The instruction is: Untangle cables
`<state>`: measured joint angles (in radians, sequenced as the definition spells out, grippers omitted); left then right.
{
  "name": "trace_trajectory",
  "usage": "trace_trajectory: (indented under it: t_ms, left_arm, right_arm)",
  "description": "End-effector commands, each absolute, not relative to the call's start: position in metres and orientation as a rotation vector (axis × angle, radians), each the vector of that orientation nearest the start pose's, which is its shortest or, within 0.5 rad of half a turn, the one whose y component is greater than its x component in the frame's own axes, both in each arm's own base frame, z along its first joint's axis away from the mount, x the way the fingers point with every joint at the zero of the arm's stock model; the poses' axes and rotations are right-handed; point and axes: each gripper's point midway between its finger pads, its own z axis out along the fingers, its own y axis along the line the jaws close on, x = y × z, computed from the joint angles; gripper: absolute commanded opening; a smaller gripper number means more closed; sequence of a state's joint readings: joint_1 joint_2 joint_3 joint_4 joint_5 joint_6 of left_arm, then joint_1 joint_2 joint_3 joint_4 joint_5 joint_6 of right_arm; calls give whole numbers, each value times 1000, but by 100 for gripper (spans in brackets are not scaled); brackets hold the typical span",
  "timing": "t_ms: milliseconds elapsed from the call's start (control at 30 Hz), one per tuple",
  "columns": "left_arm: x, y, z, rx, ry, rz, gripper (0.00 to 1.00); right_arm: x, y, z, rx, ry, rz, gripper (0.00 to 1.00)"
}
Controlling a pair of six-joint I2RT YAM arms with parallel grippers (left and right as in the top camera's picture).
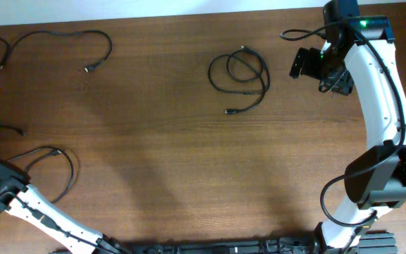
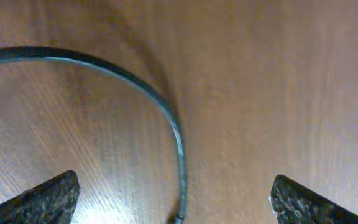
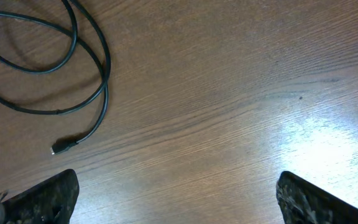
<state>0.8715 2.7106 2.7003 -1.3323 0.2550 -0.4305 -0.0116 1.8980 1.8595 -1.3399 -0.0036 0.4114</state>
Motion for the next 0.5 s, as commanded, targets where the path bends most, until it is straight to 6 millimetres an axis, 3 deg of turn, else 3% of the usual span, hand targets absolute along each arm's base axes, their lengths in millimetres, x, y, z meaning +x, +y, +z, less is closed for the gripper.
trace_trajectory:
  t_ms: [0,100,200,267,333,467]
  left_arm:
    - [402,380,47,-1594,2404,-288,99]
    - [393,371,49,-1613,2487,-142,100]
    - [378,371,73,-1602,2546,124,100]
    - [375,368,111,-1567,2515,265,100]
    - [387,365,151,-1468,2439,299,99]
    - [383,356,209,-1379,2371,396,99]
  right_arm:
    - [398,-7,169,622,2899,39,99]
    - [398,-7,169,622,2899,39,99]
    - [398,-7,169,622,2899,39,99]
    - [398,-7,169,622,2899,39,99]
    - [398,-7,169,622,2899,39,99]
    - [398,-7,169,622,2899,39,99]
